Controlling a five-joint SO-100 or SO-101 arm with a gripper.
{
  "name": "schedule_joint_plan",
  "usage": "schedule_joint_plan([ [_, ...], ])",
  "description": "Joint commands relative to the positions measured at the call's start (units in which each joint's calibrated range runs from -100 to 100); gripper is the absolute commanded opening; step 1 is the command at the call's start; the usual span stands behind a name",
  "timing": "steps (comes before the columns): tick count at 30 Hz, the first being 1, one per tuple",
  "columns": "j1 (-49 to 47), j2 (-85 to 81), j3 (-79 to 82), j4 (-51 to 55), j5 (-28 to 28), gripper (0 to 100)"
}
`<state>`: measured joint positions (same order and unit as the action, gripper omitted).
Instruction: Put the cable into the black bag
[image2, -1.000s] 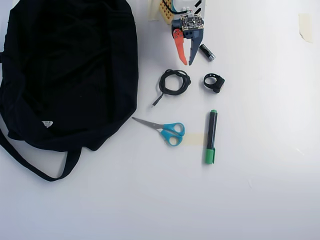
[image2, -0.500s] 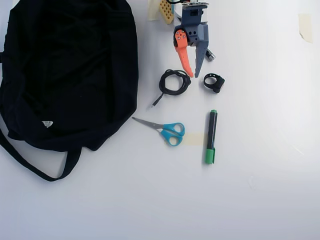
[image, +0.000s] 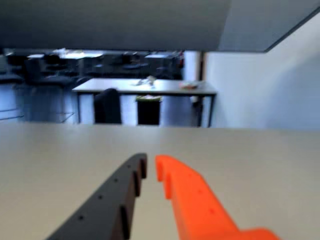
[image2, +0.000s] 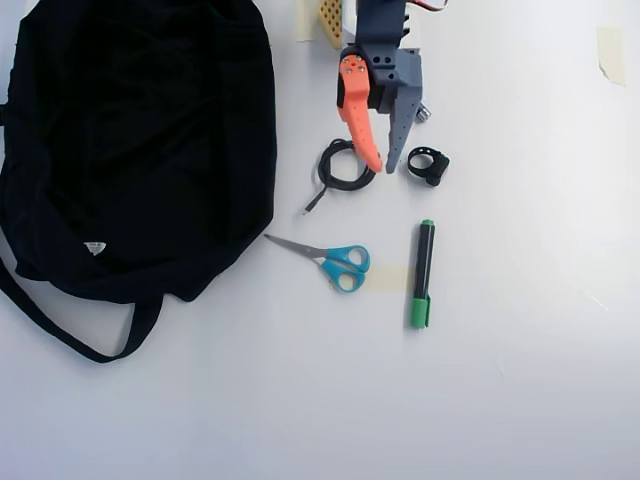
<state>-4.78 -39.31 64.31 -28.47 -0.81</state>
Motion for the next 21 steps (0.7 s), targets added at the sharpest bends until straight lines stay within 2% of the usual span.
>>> schedule_joint_plan([
  [1,0.2,6.7,-10.6,-0.8,0.3,2],
  [6,0.1,12.8,-16.4,1.2,0.3,2],
  [8,0.2,14.7,-21.5,7.1,0.4,2],
  [9,0.3,16.4,-28.5,15.8,0.4,2],
  [13,0.3,20.6,-41.4,30.7,0.4,2],
  [17,0.3,23.8,-49.4,39.3,0.4,2],
  [21,0.3,25.5,-52.4,43.6,0.4,2],
])
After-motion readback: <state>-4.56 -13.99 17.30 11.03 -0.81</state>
